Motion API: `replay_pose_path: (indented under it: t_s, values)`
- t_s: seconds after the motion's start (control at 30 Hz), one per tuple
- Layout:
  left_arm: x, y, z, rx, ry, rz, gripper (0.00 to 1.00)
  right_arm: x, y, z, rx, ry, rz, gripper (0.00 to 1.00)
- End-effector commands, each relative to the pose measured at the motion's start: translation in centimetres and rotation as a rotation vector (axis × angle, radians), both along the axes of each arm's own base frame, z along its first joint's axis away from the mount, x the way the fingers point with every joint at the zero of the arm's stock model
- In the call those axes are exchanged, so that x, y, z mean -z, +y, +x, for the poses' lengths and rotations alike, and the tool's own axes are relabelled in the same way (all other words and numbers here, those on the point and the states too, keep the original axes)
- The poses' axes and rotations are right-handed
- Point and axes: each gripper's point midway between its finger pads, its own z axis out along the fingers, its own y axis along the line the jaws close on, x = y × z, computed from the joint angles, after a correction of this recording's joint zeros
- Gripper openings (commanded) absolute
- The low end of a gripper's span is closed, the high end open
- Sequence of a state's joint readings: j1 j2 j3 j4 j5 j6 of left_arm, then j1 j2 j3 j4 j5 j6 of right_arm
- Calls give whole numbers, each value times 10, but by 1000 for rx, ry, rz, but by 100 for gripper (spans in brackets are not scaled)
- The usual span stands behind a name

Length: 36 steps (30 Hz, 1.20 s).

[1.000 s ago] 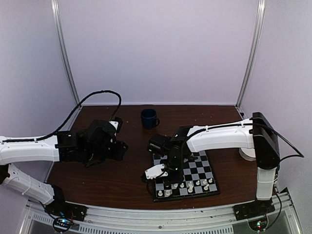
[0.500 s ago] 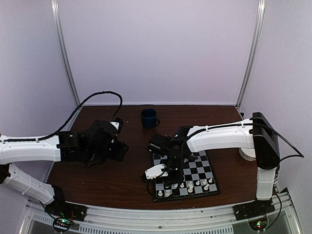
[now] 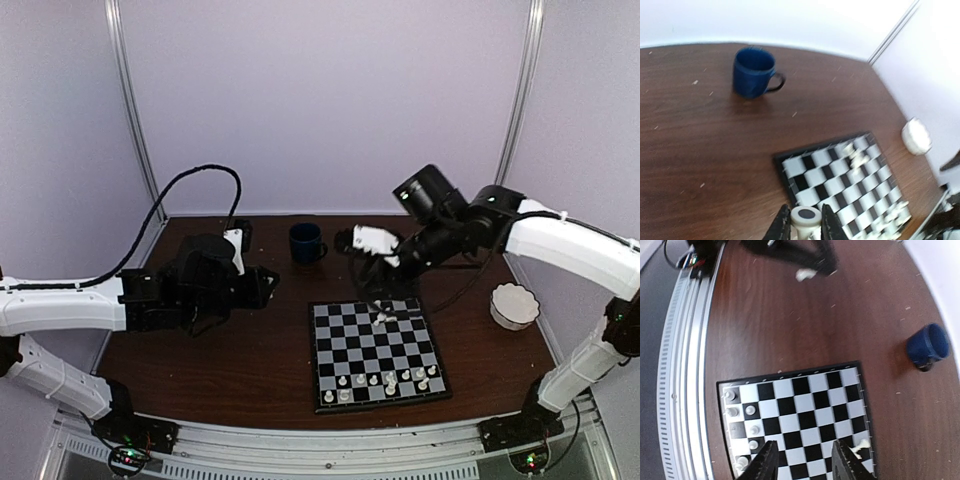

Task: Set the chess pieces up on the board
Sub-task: Pass from the left arm to the right

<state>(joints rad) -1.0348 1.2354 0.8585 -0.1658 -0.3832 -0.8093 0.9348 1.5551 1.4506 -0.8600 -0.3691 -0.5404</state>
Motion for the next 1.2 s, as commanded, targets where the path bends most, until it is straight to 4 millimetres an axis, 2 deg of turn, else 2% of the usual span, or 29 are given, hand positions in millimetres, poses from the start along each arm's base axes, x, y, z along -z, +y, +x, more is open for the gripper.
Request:
replay_pose_path:
  t_s: [0.0,0.07,0.33,0.5,0.77,1.0,1.17]
  values:
    - [-83,-30,20,-23,-151,-350,19,-63,-1,17,146,129,309,41]
    - [-102,-42,22,0,-171,-443,18,-75,2,21,175,211,373,42]
    - [-136,-71,15,103,-212,-689,18,-90,34,20,168,486,506,48]
    - [-141,-83,9,151,-203,-718,19,-98,49,24,152,571,552,52]
    - [-141,-90,4,182,-194,-741,19,-107,60,28,138,638,598,50]
    - [-142,-88,1,184,-195,-749,19,-110,61,38,166,675,635,28]
    - [-139,-86,1,180,-194,-746,19,-103,55,52,209,694,651,9]
